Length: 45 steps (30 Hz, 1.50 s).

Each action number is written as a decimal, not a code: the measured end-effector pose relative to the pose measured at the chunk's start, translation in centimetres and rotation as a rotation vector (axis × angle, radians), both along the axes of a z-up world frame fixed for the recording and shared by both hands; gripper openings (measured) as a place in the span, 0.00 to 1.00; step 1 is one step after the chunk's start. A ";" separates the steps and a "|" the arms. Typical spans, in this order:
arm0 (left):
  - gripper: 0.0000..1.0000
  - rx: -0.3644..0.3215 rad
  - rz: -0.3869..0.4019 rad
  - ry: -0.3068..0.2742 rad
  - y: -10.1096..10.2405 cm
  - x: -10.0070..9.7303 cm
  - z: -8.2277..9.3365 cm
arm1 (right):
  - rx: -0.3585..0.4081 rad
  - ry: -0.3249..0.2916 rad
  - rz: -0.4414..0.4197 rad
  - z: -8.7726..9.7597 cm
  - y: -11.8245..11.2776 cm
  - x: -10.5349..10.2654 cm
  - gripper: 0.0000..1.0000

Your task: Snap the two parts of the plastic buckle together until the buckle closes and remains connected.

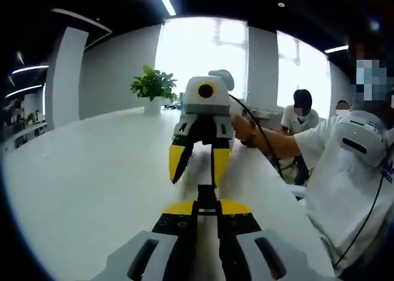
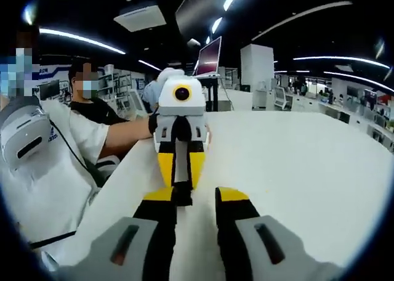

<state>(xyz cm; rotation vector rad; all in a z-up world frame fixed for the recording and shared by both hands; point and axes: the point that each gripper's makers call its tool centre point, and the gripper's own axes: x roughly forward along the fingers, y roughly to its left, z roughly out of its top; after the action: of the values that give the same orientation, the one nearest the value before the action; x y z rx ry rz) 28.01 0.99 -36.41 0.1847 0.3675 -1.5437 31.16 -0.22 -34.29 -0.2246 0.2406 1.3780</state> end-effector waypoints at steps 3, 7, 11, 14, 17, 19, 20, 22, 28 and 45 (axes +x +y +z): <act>0.09 -0.004 -0.006 0.001 0.0 0.0 0.0 | -0.001 -0.025 -0.126 0.2 -1.1 2.4 0.38; 0.09 0.011 0.001 -0.003 -0.1 0.1 -0.4 | 0.054 -0.028 -0.242 1.2 -2.2 4.5 0.44; 0.09 0.011 0.001 -0.001 -0.1 0.0 -0.4 | 0.083 -0.058 -0.336 2.0 -3.3 6.0 0.61; 0.09 0.010 0.004 -0.001 -0.2 0.0 -0.3 | 0.075 -0.057 -0.386 1.9 -3.9 6.7 0.76; 0.09 0.011 0.008 -0.004 -0.2 0.1 -0.4 | 0.085 -0.059 -0.448 2.0 -4.5 7.6 0.92; 0.09 0.012 0.007 -0.002 -0.1 0.1 -0.4 | 0.105 -0.049 -0.506 2.2 -5.1 8.4 0.99; 0.09 0.012 0.007 -0.003 -0.1 0.1 -0.4 | 0.106 -0.051 -0.514 2.2 -5.3 8.5 1.00; 0.09 0.013 0.008 -0.003 -0.1 0.2 -0.4 | 0.127 -0.041 -0.556 2.3 -5.9 9.1 1.00; 0.09 -0.010 0.037 -0.014 0.0 0.7 0.3 | 0.127 -0.044 -0.576 2.3 -6.4 9.3 1.00; 0.10 -0.196 0.487 -0.078 3.8 8.3 4.9 | 0.147 -0.078 -0.694 3.1 -8.7 10.5 1.00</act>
<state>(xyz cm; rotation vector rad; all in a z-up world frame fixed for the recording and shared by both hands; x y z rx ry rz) 36.29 4.77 -31.51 -0.0010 0.1794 -1.0795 41.68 -8.94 -31.14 -0.0582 0.1308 0.6925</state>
